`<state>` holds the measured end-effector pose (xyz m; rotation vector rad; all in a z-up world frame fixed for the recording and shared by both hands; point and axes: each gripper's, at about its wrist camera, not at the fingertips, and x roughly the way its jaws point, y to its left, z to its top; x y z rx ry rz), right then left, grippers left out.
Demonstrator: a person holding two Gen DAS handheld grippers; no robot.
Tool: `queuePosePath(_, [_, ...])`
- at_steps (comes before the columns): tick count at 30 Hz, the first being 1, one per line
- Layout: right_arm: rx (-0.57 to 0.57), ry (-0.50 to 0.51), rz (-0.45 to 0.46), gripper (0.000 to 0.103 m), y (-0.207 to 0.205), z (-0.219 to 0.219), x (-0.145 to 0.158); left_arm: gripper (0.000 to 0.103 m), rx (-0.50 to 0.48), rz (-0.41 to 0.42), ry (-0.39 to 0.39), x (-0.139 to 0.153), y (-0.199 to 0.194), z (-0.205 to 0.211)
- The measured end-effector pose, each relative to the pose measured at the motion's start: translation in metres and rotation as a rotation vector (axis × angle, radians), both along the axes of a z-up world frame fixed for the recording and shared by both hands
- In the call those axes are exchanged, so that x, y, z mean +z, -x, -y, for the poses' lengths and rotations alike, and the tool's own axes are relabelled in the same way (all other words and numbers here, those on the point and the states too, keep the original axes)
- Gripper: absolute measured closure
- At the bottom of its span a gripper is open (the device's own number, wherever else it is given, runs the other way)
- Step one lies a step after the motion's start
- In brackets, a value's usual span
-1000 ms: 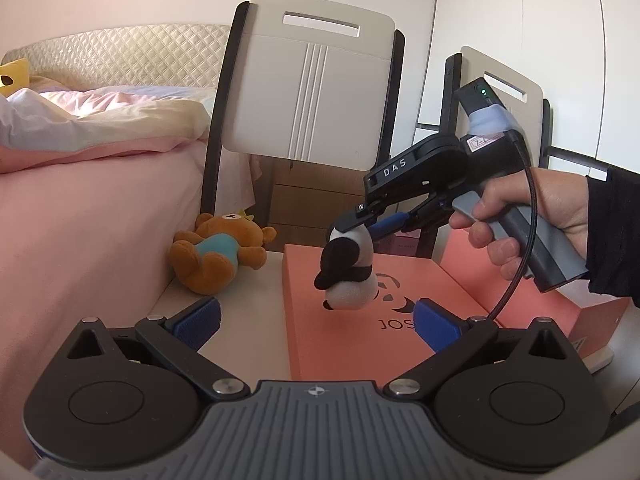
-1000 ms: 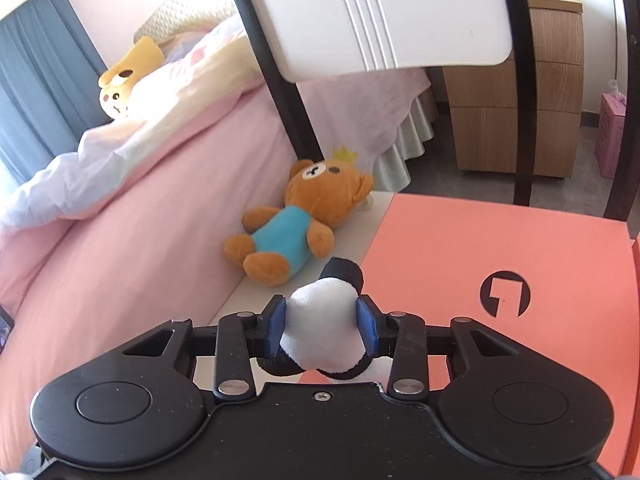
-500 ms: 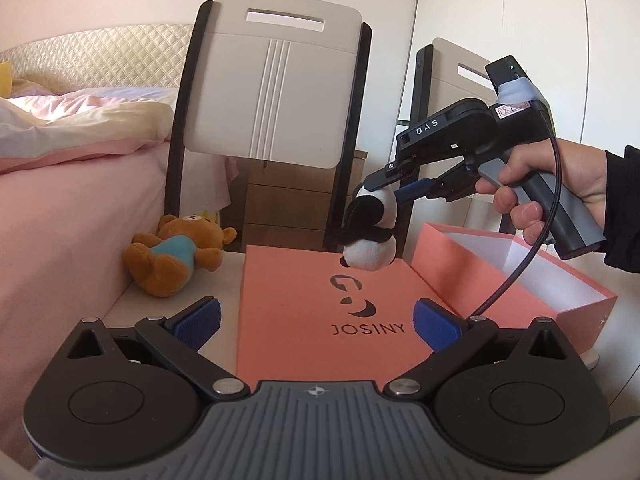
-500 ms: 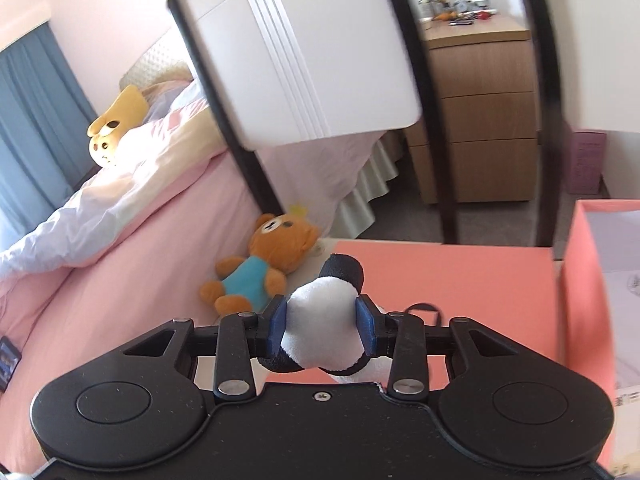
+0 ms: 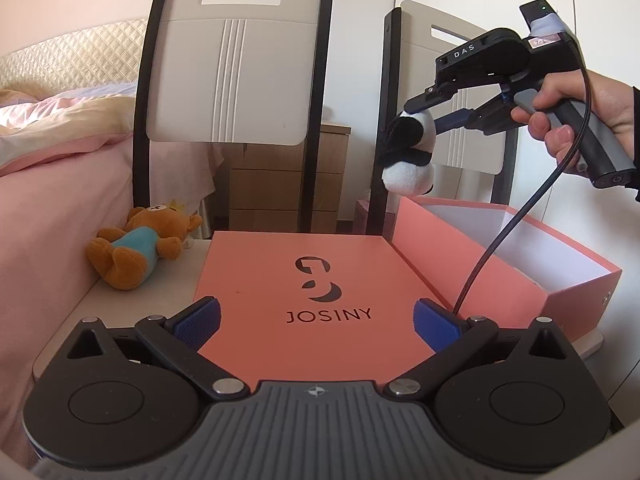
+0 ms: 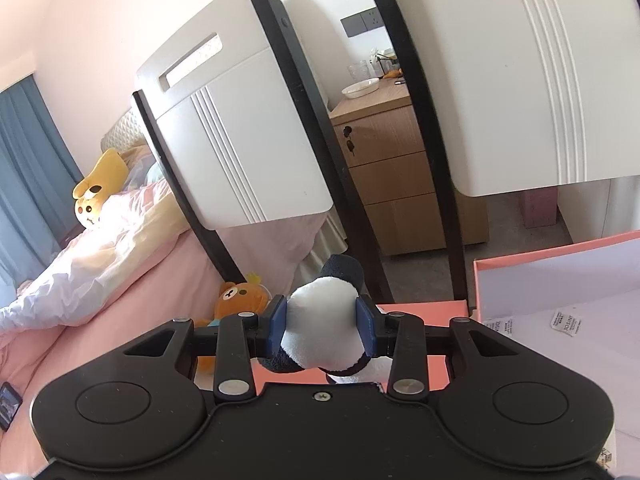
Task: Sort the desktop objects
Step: 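Lower the panda plush into the open shoebox and open the right gripper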
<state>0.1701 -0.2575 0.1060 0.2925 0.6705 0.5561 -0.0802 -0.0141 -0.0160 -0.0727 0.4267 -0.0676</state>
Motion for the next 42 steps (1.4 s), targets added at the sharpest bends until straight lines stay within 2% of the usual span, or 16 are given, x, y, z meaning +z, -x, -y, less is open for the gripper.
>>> queuePosePath(10, [-0.087, -0.024, 0.031, 0.065, 0.001, 0.068, 0.006, 0.000, 0.006, -0.016, 0.000, -0.004, -0.018, 0.034])
queuePosePath(16, [-0.143, -0.036, 0.008, 0.065, -0.008, 0.107, -0.011, 0.000, 0.040, -0.039, 0.027, -0.007, -0.032, 0.049])
queuePosePath(24, [-0.200, -0.020, -0.019, 0.064, -0.023, 0.151, -0.037, 0.000, 0.044, -0.065, 0.000, -0.015, -0.052, 0.073])
queuePosePath(27, [-0.235, 0.045, -0.022, 0.064, -0.032, 0.157, -0.054, 0.000, 0.048, -0.073, -0.015, -0.017, -0.058, 0.078])
queuePosePath(31, [-0.257, 0.065, -0.073, 0.064, -0.049, 0.167, -0.079, 0.000, 0.045, -0.094, -0.005, -0.020, -0.066, 0.080])
queuePosePath(37, [-0.224, 0.146, -0.182, 0.064, -0.070, 0.163, -0.112, 0.000, 0.012, -0.106, -0.007, -0.023, -0.068, 0.088])
queuePosePath(42, [-0.214, 0.195, -0.223, 0.064, -0.076, 0.156, -0.131, 0.000, 0.006, -0.109, 0.004, -0.024, -0.069, 0.087])
